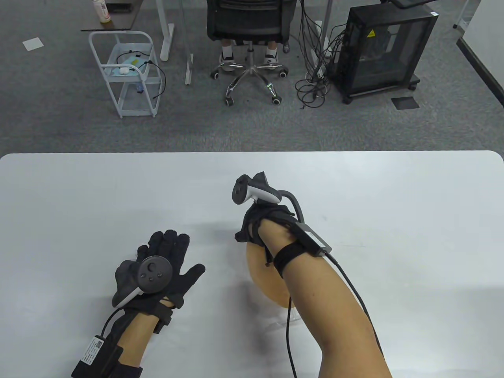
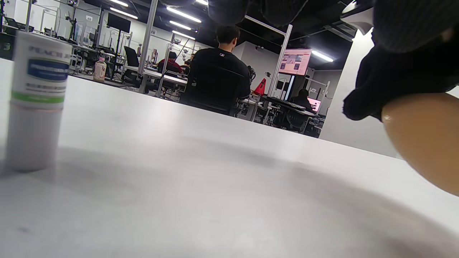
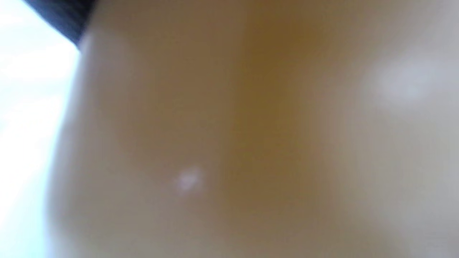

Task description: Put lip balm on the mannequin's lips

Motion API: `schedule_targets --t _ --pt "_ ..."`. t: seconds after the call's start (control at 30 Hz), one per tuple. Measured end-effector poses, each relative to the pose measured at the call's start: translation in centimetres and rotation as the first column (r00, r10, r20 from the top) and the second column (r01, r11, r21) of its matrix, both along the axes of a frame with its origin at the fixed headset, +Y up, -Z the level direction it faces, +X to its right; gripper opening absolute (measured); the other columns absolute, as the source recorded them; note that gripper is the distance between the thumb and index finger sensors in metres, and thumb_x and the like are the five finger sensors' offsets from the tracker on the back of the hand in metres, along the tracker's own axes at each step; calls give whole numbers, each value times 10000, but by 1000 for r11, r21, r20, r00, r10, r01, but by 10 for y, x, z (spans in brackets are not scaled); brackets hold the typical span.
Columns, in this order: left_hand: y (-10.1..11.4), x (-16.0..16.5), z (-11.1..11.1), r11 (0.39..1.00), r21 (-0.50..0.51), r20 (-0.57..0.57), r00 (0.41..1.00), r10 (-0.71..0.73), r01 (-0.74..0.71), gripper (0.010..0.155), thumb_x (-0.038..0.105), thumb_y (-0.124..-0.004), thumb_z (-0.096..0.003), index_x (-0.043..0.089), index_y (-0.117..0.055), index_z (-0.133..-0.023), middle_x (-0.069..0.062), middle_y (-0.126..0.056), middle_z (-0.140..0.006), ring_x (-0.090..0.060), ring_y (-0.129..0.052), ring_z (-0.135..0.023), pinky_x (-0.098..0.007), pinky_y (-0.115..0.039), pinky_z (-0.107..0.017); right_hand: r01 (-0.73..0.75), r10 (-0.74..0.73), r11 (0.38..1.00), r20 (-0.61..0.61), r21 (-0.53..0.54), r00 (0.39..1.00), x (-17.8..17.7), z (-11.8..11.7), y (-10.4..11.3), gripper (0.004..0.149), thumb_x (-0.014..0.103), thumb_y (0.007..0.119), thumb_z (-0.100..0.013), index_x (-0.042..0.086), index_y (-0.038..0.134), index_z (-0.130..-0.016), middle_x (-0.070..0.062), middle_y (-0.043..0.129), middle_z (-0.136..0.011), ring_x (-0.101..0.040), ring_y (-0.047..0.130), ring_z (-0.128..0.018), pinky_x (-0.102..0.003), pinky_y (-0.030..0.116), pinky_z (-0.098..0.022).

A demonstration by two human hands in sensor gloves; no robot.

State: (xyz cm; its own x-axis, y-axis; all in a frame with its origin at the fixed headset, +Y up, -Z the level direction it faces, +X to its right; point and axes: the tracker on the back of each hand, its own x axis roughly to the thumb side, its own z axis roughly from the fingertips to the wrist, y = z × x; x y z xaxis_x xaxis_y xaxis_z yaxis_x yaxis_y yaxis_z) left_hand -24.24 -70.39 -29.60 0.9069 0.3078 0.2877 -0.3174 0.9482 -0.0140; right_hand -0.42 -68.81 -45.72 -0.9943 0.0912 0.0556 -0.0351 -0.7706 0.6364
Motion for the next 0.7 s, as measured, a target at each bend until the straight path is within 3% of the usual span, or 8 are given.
schedule_targets --t 0.1,0.3,0.43,0.7 --pt "-2 0 -1 1000 -18 3 1000 -11 11 844 745 -722 -570 204 -425 -1147 -203 -397 -1205 -582 -352 -1083 -758 -349 -684 22 -18 999 80 -49 997 -2 -5 -14 526 630 841 -491 139 1021 -436 -69 1016 -263 -297 965 -207 -564 808 -463" --pt "0 -1 -1 1000 1 -5 1000 -14 14 842 742 -724 -571 208 -421 -1148 -201 -392 -1207 -583 -351 -1084 -758 -348 -685 -1 6 999 137 -40 991 -3 -10 -27 537 649 841 -483 142 1017 -458 -66 1015 -279 -294 966 -220 -562 807 -468" --pt "0 -2 -1 1000 -6 -6 1000 -8 8 840 738 -725 -572 205 -425 -1148 -203 -393 -1206 -584 -353 -1083 -760 -348 -683 44 -54 997 168 59 984 -1 -13 -27 573 672 818 -477 132 1003 -533 -82 1021 -357 -317 967 -301 -581 770 -511" --pt "0 -2 -1 1000 -3 -3 1000 -11 11 842 744 -725 -571 209 -425 -1149 -202 -391 -1208 -582 -351 -1085 -760 -346 -684 54 -59 998 186 30 981 3 -12 -33 608 680 790 -482 132 962 -683 -104 1015 -537 -363 955 -483 -614 687 -597"
